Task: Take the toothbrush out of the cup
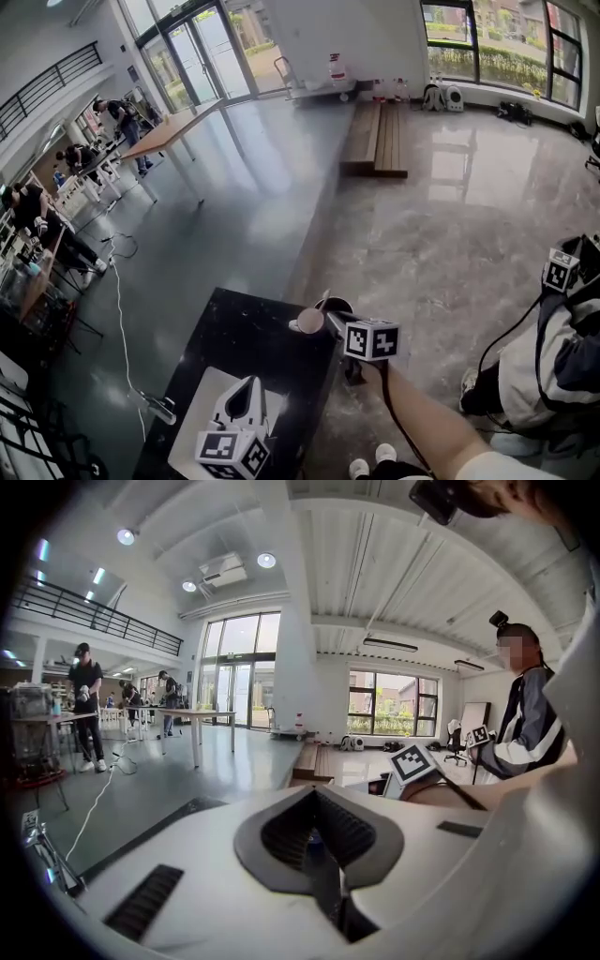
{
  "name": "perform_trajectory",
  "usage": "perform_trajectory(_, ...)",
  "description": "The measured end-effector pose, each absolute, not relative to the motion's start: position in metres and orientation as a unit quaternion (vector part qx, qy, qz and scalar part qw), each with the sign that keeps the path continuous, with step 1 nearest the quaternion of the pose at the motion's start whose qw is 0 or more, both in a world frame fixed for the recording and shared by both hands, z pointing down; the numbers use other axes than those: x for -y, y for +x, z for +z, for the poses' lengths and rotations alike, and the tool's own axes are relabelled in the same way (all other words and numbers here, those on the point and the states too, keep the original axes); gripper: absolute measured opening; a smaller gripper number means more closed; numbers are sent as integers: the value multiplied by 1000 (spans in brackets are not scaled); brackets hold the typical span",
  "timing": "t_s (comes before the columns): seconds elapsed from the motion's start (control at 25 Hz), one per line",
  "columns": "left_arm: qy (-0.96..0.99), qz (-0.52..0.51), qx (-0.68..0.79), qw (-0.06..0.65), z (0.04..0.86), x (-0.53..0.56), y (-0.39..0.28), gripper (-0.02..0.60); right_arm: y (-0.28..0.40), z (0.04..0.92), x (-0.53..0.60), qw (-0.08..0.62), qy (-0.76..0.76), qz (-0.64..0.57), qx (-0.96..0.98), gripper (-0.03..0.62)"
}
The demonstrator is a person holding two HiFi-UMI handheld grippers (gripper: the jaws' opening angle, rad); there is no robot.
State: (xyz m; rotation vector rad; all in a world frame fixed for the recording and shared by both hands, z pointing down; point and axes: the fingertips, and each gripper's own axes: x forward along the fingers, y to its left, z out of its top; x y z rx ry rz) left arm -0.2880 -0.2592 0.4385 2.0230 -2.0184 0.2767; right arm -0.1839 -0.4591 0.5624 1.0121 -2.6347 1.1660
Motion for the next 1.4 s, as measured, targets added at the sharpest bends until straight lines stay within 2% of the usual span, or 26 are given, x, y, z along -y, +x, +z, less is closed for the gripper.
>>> perform_trajectory(0.8, 645, 122, 737, 160, 447, 244, -324, 8, -229, 615, 511, 71, 329, 401, 852, 60)
perform_trajectory(1.0, 643, 127, 737, 167, 449, 247, -326, 8, -237, 609, 511, 69, 316, 395, 860, 12)
perform_trajectory(1.2, 643, 127, 737, 168, 453, 251, -325, 8, -236, 601, 507, 70, 305, 378, 872, 6)
perform_trajectory(1.4, 646, 117, 739, 154, 452, 257, -329, 8, -233, 551, 485, 53, 286, 308, 906, 6)
